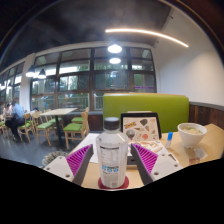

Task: Pour water

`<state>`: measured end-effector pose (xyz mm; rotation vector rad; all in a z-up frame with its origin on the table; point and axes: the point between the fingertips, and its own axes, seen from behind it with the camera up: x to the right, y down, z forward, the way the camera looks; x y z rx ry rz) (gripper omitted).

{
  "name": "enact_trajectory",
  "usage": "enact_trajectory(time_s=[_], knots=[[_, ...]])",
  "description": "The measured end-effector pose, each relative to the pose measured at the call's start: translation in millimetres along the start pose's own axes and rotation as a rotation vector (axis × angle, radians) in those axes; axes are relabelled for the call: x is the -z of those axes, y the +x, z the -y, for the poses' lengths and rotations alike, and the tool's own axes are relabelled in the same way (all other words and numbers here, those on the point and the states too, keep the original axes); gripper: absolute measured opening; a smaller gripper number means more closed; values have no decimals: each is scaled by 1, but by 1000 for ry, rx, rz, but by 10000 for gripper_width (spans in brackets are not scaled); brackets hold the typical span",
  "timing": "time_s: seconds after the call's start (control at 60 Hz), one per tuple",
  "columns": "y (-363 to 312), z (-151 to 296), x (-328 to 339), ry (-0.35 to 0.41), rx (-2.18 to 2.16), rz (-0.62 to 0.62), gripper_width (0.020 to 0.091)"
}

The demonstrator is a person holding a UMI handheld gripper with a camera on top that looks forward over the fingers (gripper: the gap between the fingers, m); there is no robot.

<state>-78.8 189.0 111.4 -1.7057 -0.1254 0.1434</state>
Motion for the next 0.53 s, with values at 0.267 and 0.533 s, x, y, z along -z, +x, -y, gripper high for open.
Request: enact_trajectory(time_s=[0.267, 0.533], knots=[[-17, 49, 138, 33, -6, 49, 825], [-25, 43, 291, 34, -6, 89, 822]])
